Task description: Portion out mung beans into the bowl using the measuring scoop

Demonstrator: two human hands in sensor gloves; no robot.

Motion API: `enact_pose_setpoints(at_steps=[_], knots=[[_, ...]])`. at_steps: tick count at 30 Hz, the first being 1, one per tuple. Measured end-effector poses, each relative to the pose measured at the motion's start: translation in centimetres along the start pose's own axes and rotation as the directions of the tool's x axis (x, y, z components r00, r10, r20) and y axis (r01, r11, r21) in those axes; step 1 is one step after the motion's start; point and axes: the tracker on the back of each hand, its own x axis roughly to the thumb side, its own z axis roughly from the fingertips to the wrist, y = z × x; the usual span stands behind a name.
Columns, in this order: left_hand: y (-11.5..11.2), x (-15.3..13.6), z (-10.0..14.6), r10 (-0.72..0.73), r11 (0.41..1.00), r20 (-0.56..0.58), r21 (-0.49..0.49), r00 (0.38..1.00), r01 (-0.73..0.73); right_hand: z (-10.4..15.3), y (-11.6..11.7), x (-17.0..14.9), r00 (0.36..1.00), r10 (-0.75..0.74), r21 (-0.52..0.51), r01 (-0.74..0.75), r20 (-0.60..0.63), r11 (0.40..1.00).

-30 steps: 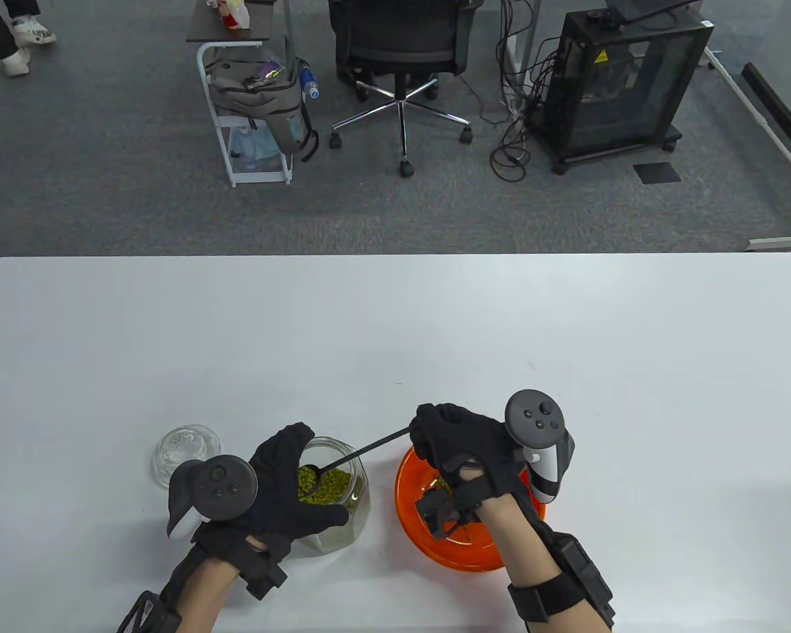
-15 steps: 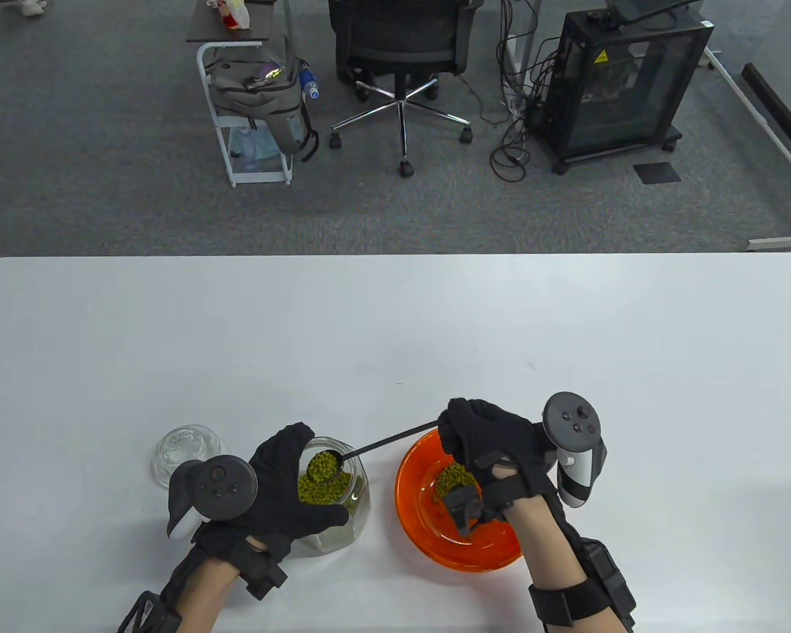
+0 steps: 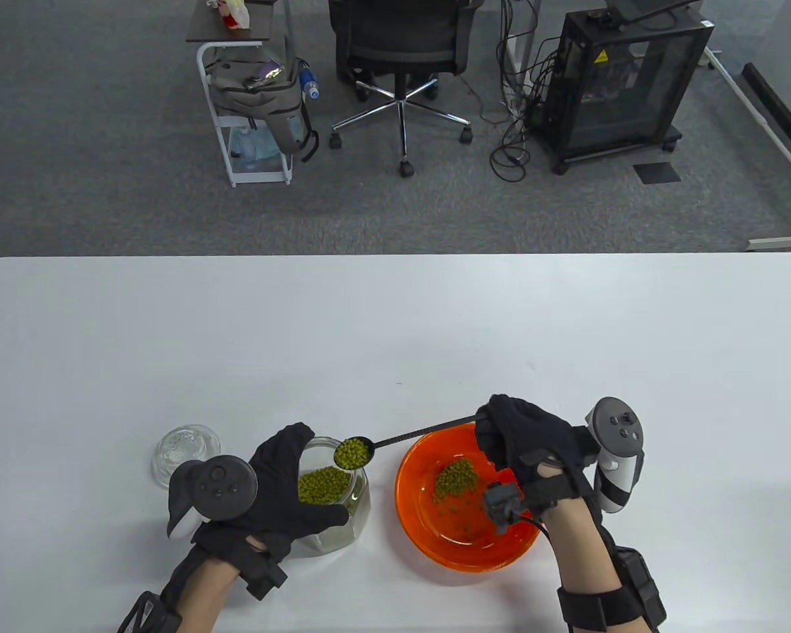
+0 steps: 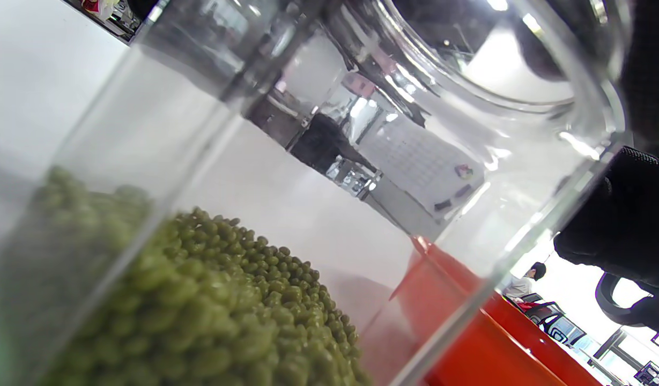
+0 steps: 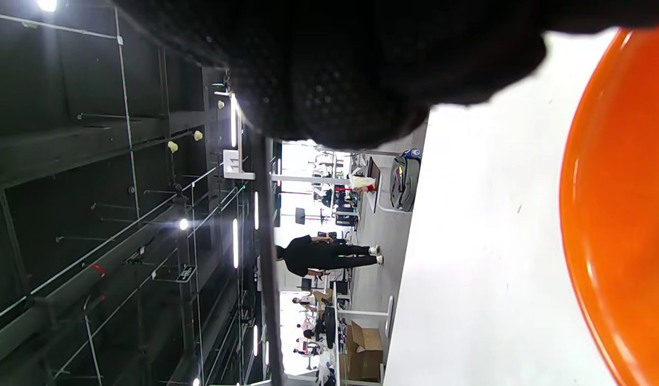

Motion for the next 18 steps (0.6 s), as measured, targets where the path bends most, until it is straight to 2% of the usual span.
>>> enact_pose_setpoints(at_steps=[12, 18], knots=[[0.0, 0.0, 0.0, -0.001, 1.0, 0.001, -0.001, 1.0, 0.001, 0.5, -8.0, -1.1, 1.0, -0.018, -0.125, 0.016, -0.023, 0.992], [0.0, 0.0, 0.0, -0.003, 1.0, 0.001, -0.002, 1.0, 0.003, 0.5, -10.0, -2.1, 1.0, 0.016, -0.155, -0.02, -0.026, 0.988]])
